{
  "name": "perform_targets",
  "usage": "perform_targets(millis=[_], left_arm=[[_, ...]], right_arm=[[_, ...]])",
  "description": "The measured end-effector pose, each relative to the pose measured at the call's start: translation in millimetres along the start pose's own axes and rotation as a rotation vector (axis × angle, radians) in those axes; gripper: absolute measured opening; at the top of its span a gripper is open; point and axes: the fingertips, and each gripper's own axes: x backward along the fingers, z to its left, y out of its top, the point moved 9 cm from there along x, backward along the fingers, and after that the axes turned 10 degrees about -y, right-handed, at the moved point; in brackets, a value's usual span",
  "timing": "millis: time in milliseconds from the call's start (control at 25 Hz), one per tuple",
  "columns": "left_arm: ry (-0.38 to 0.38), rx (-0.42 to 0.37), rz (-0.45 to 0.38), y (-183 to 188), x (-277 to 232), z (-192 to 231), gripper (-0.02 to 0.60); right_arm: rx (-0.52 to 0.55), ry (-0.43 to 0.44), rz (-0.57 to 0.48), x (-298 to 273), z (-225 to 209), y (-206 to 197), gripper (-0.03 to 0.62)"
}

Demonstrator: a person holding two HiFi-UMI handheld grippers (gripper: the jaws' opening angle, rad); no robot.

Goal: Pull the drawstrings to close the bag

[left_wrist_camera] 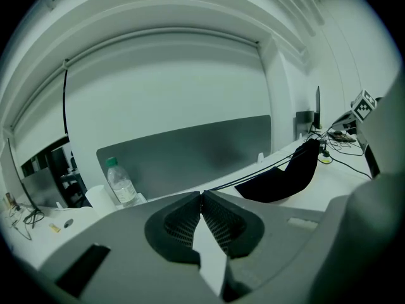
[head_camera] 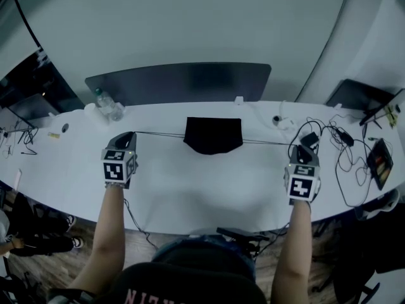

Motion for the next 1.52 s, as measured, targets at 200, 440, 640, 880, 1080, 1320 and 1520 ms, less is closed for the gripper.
perform_targets(millis=[200, 440, 640, 880, 1080, 1320, 1520], left_arm=[[0.003, 0.014, 0.006, -3, -1, 0, 0.015], [0.019, 0.031, -0.009, 4, -4, 0, 0.015], [0.027, 0.055, -0.039, 10, 0, -4, 0.015], [0.054, 0.102, -0.136, 25, 6, -8, 0.015], [0.076, 0.19, -0.218, 44, 10, -12, 0.015], [0.035, 0.2, -0.297, 64, 19, -28, 0.017], [0.012, 0.212, -0.389, 80, 34, -42, 0.017]], right_arm=[[-0.039, 0.0, 0.011, -1, -1, -1, 0.008], [-0.073, -0.017, -0.002, -4, -6, 5, 0.008], [-0.131, -0.02, -0.021, -1, -11, 14, 0.008], [-0.183, -0.049, -0.091, 7, -21, 30, 0.009], [-0.301, -0.056, -0.149, 14, -24, 52, 0.009], [-0.344, -0.014, -0.235, 35, -22, 75, 0.009], [-0.332, 0.048, -0.337, 57, -4, 93, 0.009]])
